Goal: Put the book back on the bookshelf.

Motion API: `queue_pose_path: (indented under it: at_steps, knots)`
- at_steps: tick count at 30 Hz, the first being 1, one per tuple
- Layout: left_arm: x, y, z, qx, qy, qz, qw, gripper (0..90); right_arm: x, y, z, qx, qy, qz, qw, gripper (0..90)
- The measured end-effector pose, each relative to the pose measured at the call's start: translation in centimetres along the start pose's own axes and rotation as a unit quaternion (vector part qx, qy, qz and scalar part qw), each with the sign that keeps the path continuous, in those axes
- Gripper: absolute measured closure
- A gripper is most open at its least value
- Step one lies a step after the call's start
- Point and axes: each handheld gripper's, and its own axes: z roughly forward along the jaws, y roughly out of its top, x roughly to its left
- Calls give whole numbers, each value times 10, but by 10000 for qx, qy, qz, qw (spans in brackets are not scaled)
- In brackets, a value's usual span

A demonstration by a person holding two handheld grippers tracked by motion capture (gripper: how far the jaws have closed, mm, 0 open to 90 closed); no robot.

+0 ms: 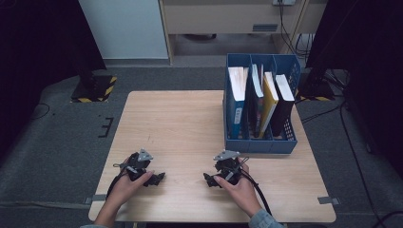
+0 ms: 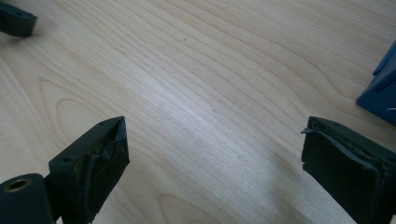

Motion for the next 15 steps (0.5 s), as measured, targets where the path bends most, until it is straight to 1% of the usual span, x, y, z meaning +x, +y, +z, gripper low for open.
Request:
queue_pose_path:
  at_steps: [2, 6, 7, 8, 11, 13, 14, 15]
  knots:
    - [0, 0, 0, 3, 0, 3, 10000, 0, -1, 0, 3, 24, -67, 8, 10000, 79]
    - [0, 0, 0, 1, -3, 6, 10000, 0, -3, 0, 8, 71, -232, 185, 9995, 81]
    - [0, 0, 0, 3, -5, 10, 10000, 0, -3, 0, 9, 43, -233, 255, 9994, 84]
    - [0, 0, 0, 5, -5, 14, 10000, 0, -4, -1, 10, 15, -224, 234, 9995, 84]
    - [0, 0, 0, 4, -6, 14, 10000, 0, -5, -1, 13, 8, -283, 283, 9992, 89]
    - [0, 0, 0, 5, -7, 14, 10000, 0, -5, -2, 16, 42, -289, 395, 9988, 85]
    - [0, 0, 0, 4, -6, 13, 10000, 0, -5, -3, 17, -43, -351, 367, 9987, 86]
    - [0, 0, 0, 5, -7, 15, 10000, 0, -5, -4, 17, -57, -368, 376, 9986, 86]
